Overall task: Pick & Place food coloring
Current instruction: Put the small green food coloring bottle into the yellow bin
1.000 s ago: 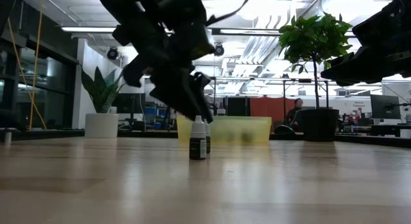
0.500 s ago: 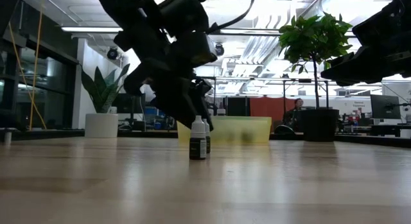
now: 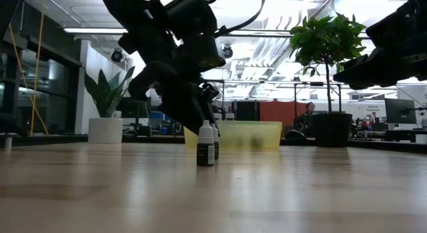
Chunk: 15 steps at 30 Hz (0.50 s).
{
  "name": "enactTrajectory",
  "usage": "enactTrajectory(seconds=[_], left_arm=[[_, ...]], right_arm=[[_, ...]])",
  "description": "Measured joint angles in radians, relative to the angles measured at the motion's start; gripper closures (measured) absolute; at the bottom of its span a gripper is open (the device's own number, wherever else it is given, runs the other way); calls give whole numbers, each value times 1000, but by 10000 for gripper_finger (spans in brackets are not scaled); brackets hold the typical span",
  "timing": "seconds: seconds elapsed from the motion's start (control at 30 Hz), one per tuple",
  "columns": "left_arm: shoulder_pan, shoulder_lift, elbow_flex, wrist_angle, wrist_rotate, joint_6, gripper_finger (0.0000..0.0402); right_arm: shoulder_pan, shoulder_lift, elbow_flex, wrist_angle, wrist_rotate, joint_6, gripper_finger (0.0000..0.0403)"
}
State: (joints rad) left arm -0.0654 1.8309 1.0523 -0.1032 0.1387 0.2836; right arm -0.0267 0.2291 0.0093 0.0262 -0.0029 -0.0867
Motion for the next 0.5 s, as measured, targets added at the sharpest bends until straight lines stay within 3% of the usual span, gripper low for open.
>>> enactTrajectory(seconds=[0.3, 0.5], left_arm=[[0, 0, 0, 5, 0, -74, 366], [0, -3, 0, 15, 0, -214, 378]], right_arm=[[0, 0, 0, 0, 0, 0, 402], [0, 0, 0, 0, 0, 0, 402]])
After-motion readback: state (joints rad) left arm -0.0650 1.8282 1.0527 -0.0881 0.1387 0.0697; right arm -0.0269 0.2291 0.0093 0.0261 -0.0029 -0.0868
